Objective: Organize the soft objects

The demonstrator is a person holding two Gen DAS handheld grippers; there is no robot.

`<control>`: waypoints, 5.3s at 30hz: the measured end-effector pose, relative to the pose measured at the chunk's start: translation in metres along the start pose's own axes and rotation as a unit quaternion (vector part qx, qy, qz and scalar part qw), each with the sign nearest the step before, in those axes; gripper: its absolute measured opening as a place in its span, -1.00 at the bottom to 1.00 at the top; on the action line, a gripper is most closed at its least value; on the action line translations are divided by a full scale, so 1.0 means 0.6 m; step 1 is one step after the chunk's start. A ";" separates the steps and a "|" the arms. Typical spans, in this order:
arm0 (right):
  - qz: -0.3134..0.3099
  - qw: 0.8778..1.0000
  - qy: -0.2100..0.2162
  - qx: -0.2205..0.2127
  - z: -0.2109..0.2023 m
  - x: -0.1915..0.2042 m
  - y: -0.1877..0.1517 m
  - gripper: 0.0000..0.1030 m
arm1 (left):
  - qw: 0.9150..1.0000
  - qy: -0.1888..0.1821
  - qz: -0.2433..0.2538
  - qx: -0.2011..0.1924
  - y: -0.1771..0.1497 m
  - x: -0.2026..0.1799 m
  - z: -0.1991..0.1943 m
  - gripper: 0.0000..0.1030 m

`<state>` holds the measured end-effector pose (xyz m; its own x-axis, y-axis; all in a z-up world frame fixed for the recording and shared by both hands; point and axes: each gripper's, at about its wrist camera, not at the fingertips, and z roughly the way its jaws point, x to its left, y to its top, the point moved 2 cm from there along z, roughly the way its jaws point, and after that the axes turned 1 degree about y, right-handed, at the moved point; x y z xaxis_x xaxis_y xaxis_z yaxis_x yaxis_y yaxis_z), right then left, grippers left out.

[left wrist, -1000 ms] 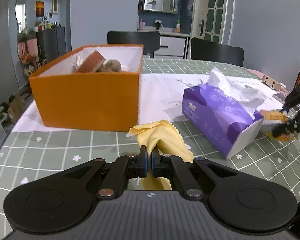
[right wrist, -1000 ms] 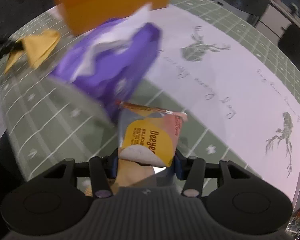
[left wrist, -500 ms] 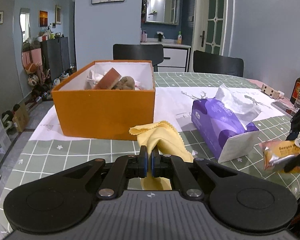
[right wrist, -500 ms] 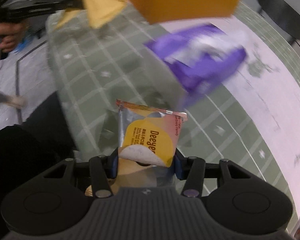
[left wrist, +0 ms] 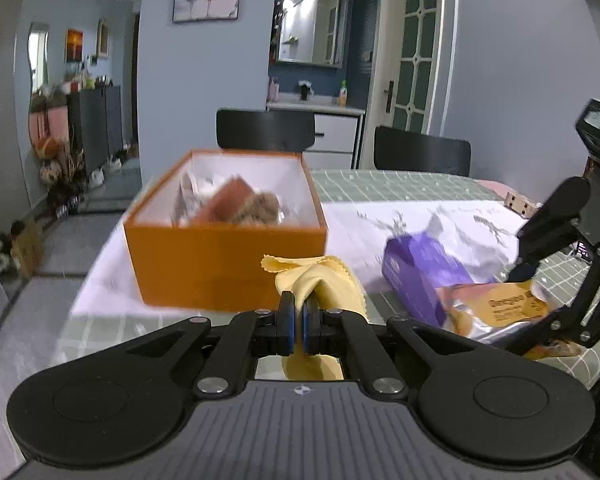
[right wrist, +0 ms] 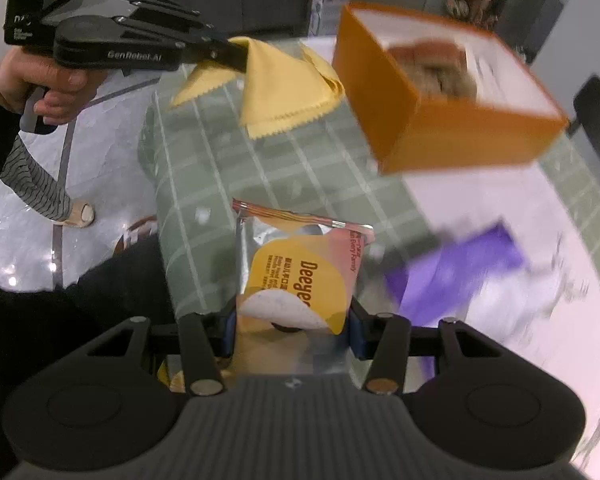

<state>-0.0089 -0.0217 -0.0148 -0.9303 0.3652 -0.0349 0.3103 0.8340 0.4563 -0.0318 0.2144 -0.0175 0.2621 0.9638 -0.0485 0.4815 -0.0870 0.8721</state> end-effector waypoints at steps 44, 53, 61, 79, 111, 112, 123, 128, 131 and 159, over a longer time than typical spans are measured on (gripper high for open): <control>0.170 0.980 -0.105 0.004 0.227 -0.481 0.377 -0.02 | 0.988 0.024 0.073 0.135 0.264 0.153 0.466 -0.93; 0.172 0.977 -0.123 0.000 0.270 -0.476 0.391 -0.03 | 0.985 0.041 0.067 0.154 0.252 0.158 0.488 -0.93; 0.158 0.978 -0.132 0.036 0.333 -0.468 0.382 -0.02 | 0.977 0.042 0.069 0.196 0.215 0.160 0.508 -0.93; 0.146 0.974 -0.172 0.037 0.321 -0.445 0.370 0.46 | 0.974 0.060 0.082 0.203 0.202 0.141 0.470 -0.71; 0.170 0.953 -0.208 -0.137 0.072 -0.301 0.279 0.94 | 0.989 0.128 -0.047 0.065 0.246 0.073 0.214 0.91; 0.180 0.950 -0.215 -0.136 0.073 -0.303 0.272 0.94 | 0.987 0.138 -0.057 0.062 0.245 0.072 0.214 0.94; 0.252 0.926 -0.246 -0.138 0.071 -0.327 0.218 0.95 | 0.960 0.242 -0.127 0.065 0.216 0.067 0.220 0.94; 0.262 0.927 -0.217 -0.156 0.057 -0.321 0.213 0.95 | 0.947 0.272 -0.145 0.092 0.200 0.060 0.228 0.94; 0.281 0.925 -0.187 -0.175 0.052 -0.324 0.207 0.95 | 0.945 0.281 -0.137 0.093 0.193 0.045 0.231 0.94; 0.293 0.925 -0.180 -0.159 0.068 -0.346 0.190 0.95 | 0.939 0.304 -0.125 0.100 0.192 -0.003 0.240 0.94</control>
<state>0.2274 0.0142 0.0082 -0.4770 0.8783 0.0329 0.6135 0.3060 0.7280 0.1437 0.1661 0.0132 -0.3767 0.9209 0.1006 0.6272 0.1737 0.7593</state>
